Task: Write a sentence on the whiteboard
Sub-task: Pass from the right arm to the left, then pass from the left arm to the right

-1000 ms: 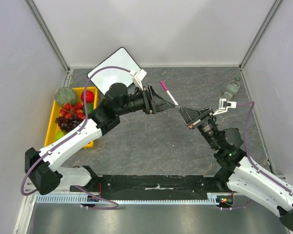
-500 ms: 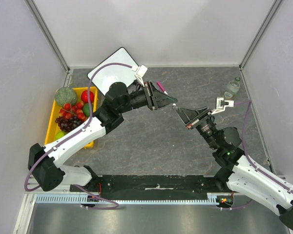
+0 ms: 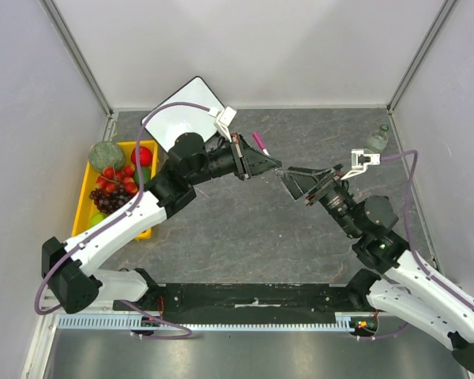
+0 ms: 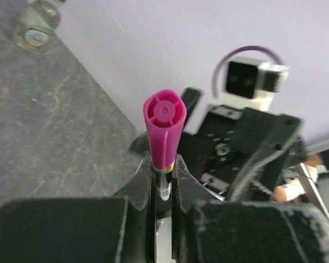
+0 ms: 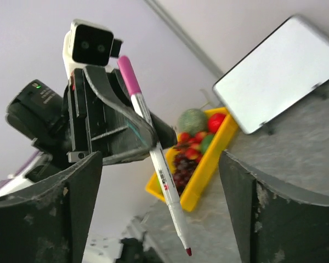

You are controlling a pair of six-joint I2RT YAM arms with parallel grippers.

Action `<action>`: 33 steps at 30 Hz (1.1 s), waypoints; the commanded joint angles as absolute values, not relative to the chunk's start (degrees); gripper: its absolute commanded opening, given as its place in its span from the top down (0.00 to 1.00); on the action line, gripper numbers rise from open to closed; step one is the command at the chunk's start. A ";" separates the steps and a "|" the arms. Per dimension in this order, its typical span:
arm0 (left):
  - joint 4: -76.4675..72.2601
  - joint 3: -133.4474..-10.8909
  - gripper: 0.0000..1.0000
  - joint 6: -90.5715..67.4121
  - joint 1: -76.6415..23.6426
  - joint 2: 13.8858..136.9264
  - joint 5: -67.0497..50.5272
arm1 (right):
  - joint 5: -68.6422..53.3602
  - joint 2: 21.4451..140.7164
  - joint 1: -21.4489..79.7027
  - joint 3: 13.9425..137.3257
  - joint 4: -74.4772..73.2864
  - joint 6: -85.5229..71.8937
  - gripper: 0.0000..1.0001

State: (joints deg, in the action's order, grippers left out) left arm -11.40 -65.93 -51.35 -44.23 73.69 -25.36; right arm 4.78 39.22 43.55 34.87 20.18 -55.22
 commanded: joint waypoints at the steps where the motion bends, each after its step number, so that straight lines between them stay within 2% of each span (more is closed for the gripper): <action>1: 3.47 -72.50 0.98 -39.92 -44.21 68.91 -20.84 | 10.19 35.34 43.59 44.99 4.32 -41.33 0.02; 5: 18.68 -78.82 0.98 -31.66 -44.21 68.64 -20.21 | 8.36 34.54 43.59 49.30 0.89 -33.68 0.02; 7: 25.81 -83.21 0.98 -28.05 -44.21 69.52 -21.61 | 3.72 36.38 43.59 52.45 0.18 -29.64 0.02; 14: 45.86 -93.07 0.98 -18.38 -44.21 72.25 -29.34 | -21.50 48.24 43.24 63.45 -9.75 -18.90 0.02; 17: 48.60 -93.78 0.98 -16.35 -44.21 71.20 -30.49 | -31.16 51.76 41.76 65.12 -11.08 -18.28 0.02; 19: 49.04 -93.78 0.98 -15.21 -44.12 70.49 -33.47 | -40.12 54.57 39.91 65.74 -10.55 -19.85 0.07; 24: 47.99 -93.69 0.98 -14.59 -44.21 70.14 -38.93 | -56.76 60.11 39.11 61.63 3.48 -31.26 0.23; 27: 46.50 -92.99 0.98 -15.20 -44.21 70.57 -40.69 | -59.23 60.56 39.11 57.14 18.15 -40.92 0.25; 29: 45.27 -92.55 0.98 -15.64 -44.21 70.93 -41.04 | -59.50 60.99 39.20 55.90 21.87 -43.94 0.26; 33: 42.81 -91.94 0.98 -16.43 -44.03 71.10 -41.83 | -59.86 61.53 39.37 53.53 26.79 -47.63 0.36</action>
State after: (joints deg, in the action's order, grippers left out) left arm 46.81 -91.85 -17.61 -44.23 71.26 -38.20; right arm -55.55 61.71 39.24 55.13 14.37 -39.90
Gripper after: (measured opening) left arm 0.098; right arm 0.673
